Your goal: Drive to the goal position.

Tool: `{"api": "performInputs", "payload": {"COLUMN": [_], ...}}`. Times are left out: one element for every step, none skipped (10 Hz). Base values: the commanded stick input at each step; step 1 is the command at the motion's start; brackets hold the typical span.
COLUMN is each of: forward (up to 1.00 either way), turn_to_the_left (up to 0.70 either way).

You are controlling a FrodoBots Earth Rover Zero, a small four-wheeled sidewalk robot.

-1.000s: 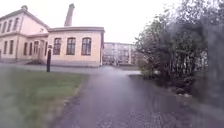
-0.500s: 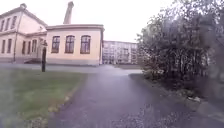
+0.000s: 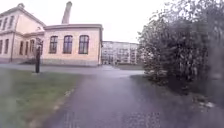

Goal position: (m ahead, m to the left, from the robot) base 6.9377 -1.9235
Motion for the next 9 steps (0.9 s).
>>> {"api": "performInputs", "payload": {"forward": [0.85, 0.85, 0.85, 0.85, 0.85, 0.85, 0.85, 0.85, 0.85], "turn_to_the_left": [0.00, 0.00, 0.00, 0.00, 0.00, 0.00, 0.00, 0.00, 0.00]}}
